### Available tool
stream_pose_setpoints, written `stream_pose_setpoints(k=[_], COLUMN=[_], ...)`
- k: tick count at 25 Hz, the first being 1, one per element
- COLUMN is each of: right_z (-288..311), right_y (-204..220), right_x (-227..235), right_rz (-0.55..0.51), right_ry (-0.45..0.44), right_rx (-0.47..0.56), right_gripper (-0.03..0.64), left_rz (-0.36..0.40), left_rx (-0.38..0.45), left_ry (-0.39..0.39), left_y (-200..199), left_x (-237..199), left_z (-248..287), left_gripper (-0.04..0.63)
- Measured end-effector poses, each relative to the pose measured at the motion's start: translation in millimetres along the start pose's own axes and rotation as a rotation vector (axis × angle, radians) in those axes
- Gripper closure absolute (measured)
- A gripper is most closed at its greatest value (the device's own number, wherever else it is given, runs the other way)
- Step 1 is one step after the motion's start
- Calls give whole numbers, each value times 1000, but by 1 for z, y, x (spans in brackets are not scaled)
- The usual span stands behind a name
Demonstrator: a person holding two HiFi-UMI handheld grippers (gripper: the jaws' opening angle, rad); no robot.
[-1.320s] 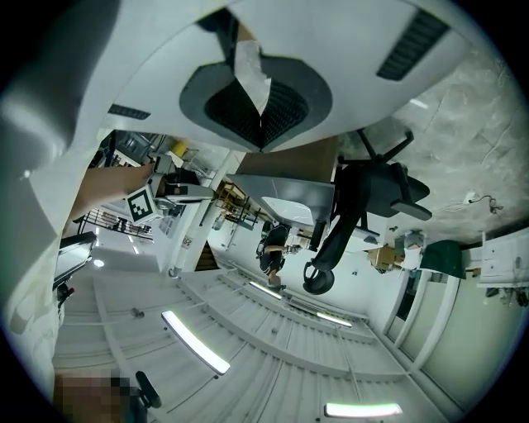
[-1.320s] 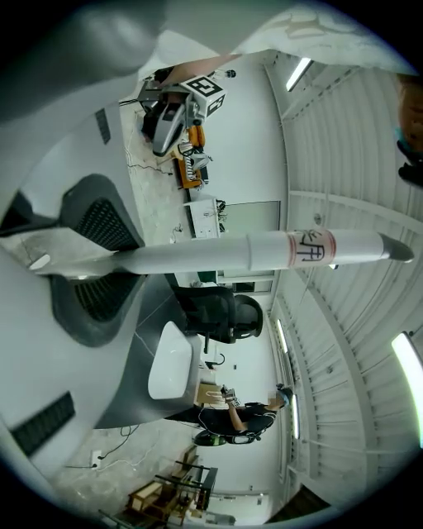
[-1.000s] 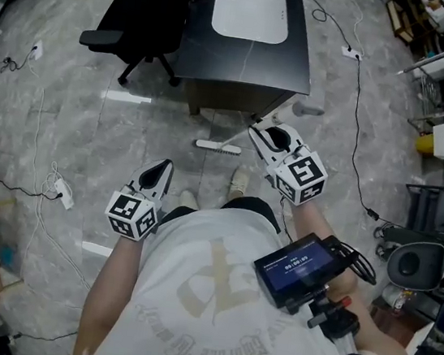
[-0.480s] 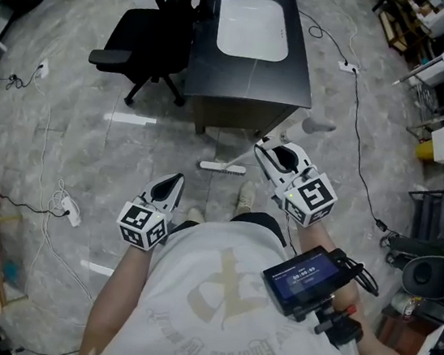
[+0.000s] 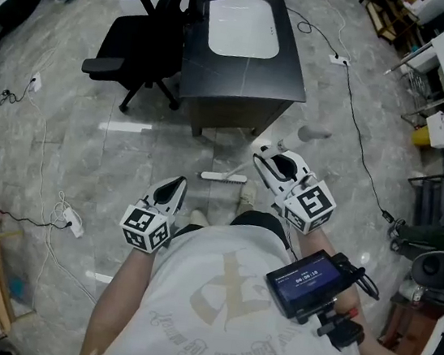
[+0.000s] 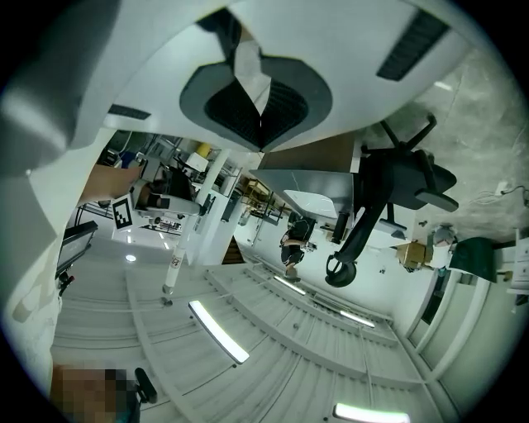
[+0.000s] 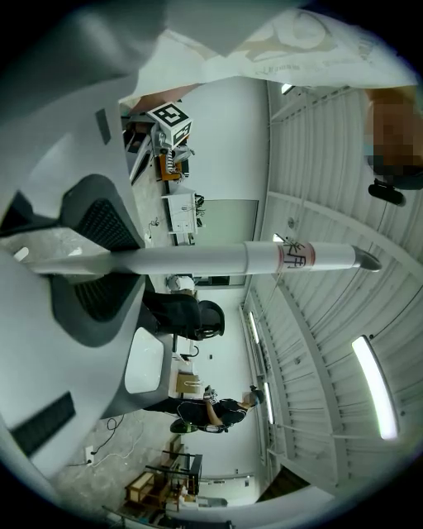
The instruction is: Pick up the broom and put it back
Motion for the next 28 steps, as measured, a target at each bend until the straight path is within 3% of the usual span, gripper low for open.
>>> stream_pose_setpoints(k=[13,28], right_z=[-23,-36], right_y=[19,60], right_x=[-11,33], right_rz=[29,96], right_ry=[78,138], right_rx=[-26,-75], right_gripper=[522,522], left_rz=[12,28], left_rx=[-28,-90], left_ry=[68,99], left_y=[13,10], left_x=[11,21], left_z=[5,22], left_gripper=[583,583])
Point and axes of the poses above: the fingertips, and each gripper's own axes: z forward along the fingers, x to its right, y out of its underside, the point moved 1 cm from there along -z, backward along the fingers, and after that the axes turned 11 degrees about -x, right-handed, at the moved point
